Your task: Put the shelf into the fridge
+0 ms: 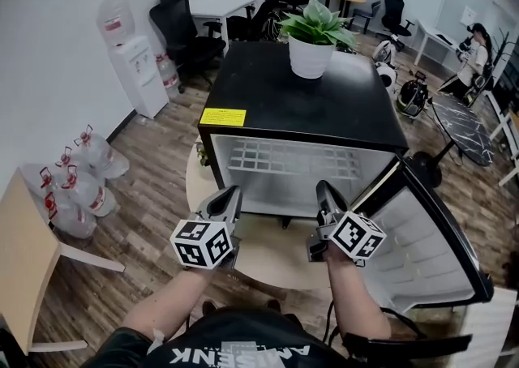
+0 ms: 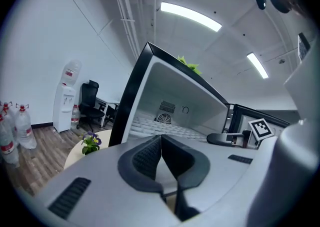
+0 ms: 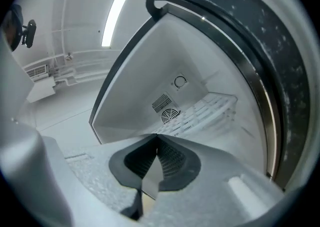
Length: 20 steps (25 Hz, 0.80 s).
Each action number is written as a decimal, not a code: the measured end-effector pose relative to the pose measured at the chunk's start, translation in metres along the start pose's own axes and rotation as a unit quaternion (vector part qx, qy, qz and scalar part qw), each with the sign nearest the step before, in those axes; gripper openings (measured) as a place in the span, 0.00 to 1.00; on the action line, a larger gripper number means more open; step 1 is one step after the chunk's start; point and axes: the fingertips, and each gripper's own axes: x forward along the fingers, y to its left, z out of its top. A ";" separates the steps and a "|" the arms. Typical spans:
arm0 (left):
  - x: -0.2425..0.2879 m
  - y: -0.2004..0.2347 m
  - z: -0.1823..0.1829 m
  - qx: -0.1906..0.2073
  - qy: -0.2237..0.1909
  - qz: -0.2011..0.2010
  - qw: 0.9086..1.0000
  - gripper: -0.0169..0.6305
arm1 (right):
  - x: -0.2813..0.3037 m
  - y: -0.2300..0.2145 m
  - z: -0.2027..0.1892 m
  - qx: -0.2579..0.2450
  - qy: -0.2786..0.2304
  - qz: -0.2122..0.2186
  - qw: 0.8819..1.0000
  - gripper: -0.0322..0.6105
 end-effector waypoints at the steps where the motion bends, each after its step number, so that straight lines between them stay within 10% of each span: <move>1: -0.005 0.000 0.001 0.005 0.002 -0.006 1.000 0.03 | -0.003 0.006 -0.002 -0.010 0.001 -0.002 1.000 0.06; 20: -0.083 0.021 0.038 0.085 0.006 -0.061 0.995 0.03 | -0.070 0.095 -0.017 -0.154 -0.014 -0.068 0.986 0.06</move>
